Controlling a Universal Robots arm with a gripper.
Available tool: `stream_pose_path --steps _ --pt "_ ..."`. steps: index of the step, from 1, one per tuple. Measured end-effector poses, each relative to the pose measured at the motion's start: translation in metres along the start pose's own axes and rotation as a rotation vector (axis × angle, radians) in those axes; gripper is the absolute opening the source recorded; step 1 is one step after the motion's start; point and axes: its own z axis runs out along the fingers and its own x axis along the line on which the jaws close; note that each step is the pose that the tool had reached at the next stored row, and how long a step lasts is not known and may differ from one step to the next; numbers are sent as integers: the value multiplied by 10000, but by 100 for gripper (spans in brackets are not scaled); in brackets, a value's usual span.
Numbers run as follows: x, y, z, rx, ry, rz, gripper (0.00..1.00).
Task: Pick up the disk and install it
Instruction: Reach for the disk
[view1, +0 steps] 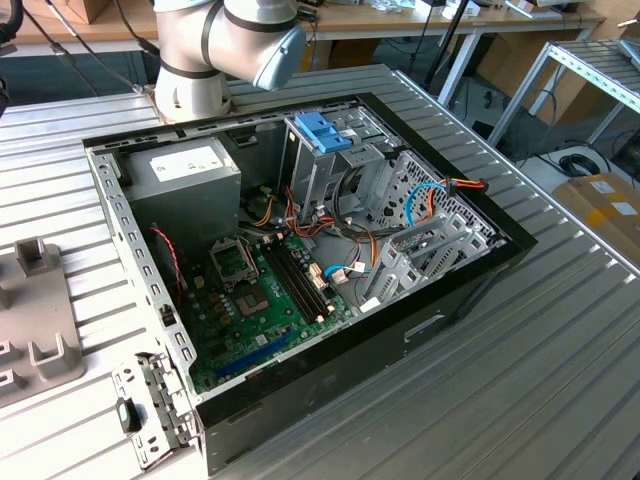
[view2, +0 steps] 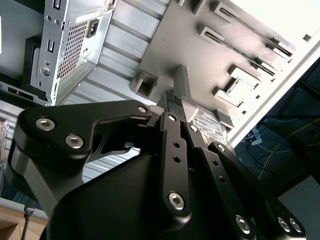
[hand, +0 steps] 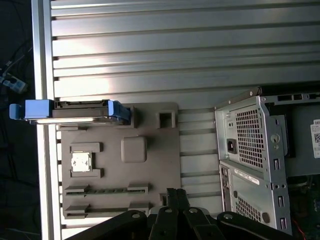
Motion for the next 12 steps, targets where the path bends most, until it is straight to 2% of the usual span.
stream_pose_path --steps 12 --pt "38 -3 0 -1 0 -1 10"
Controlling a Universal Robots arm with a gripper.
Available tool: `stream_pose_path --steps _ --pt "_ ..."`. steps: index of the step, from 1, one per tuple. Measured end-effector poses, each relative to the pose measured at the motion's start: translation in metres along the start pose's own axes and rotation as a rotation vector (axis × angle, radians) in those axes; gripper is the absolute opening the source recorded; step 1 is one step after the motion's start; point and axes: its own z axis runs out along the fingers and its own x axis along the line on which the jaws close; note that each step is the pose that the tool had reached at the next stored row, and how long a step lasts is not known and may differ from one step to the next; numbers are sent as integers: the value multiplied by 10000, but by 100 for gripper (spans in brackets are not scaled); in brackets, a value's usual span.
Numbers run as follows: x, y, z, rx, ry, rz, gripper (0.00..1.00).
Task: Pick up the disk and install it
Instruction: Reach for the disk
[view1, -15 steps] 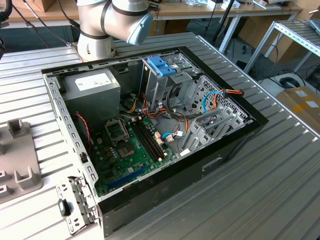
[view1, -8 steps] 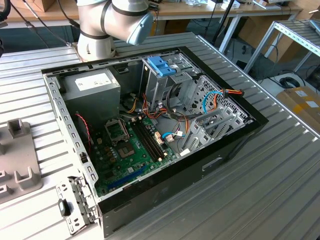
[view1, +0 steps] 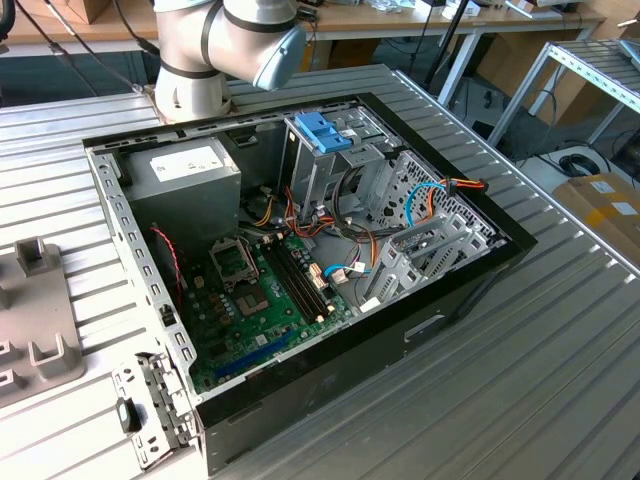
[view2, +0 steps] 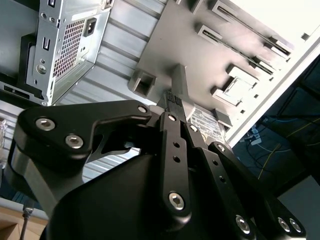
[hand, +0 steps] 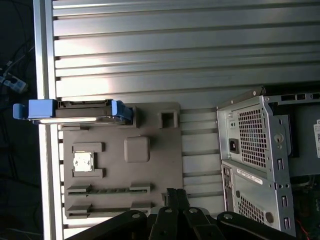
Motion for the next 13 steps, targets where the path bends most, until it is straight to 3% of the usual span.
stream_pose_path --steps 13 --pt "72 -6 3 1 1 0 10"
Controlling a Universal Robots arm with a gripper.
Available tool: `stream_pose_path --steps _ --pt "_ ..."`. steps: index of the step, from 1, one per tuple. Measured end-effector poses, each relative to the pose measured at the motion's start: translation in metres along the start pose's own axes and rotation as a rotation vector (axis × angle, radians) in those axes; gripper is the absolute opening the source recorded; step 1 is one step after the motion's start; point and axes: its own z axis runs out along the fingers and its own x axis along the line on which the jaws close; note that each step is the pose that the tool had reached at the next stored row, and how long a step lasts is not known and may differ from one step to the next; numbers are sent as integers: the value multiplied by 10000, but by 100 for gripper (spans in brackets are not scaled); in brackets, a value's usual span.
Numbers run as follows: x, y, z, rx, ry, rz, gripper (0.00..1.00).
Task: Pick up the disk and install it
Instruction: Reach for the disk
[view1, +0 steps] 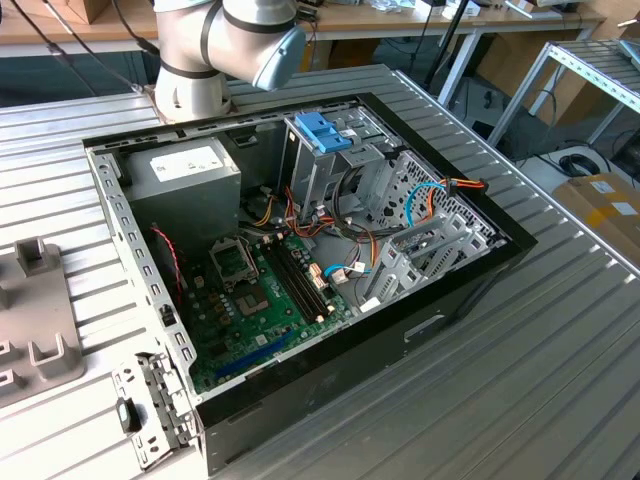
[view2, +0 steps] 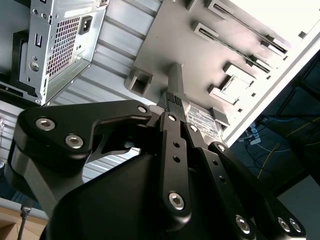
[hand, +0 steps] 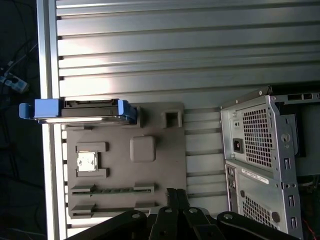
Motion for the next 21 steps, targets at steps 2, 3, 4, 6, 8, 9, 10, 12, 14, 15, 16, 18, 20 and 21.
stream_pose_path --steps 2,3,4,6,8,9,10,12,14,15,16,18,20,21 --pt "16 -1 1 0 -1 1 10" --pt "22 -1 0 0 -1 0 10" --pt "27 -2 0 0 0 0 10" --pt "43 -3 1 0 0 0 10" --pt "57 -4 1 0 -1 0 10" --pt "62 -5 1 0 0 0 10" --pt "66 -5 1 0 0 0 10" --pt "74 -5 1 1 0 1 10" --pt "86 -6 1 0 0 0 10" --pt "91 -7 1 0 0 1 10" --pt "95 -7 2 0 -1 1 10" --pt "109 -8 2 0 0 0 10" --pt "120 -9 2 0 0 0 10" --pt "123 -9 2 0 -1 0 10"
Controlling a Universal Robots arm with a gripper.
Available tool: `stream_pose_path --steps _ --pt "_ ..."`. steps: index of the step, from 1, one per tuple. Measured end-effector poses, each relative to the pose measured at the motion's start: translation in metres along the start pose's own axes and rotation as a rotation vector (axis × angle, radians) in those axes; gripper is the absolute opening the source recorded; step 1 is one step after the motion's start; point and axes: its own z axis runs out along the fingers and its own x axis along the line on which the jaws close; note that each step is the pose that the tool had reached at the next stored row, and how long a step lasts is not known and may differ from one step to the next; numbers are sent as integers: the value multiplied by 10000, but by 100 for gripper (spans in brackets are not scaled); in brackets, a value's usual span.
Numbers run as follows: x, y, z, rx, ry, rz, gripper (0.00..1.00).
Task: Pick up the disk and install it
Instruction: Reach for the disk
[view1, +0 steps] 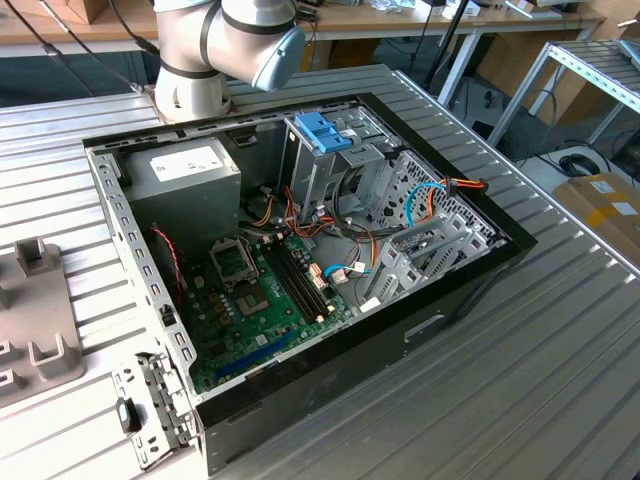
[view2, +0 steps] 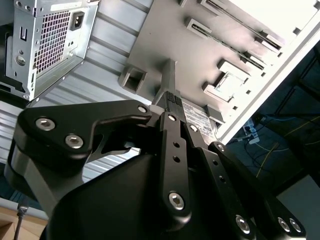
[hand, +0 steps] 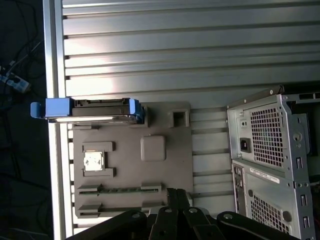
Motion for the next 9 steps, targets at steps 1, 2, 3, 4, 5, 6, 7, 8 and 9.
stream_pose_path --steps 1,2,3,4,5,6,7,8,9 --pt "4 0 0 -1 0 1 10" --pt "7 -1 0 0 0 0 10" --pt "13 -1 0 0 0 0 10" --pt "22 -2 0 0 0 0 10" --pt "27 -2 0 0 1 0 10" --pt "34 -3 0 -1 0 0 10" --pt "39 -3 0 0 0 0 10" --pt "43 -3 0 0 1 1 10" --pt "46 -3 0 0 1 1 10"
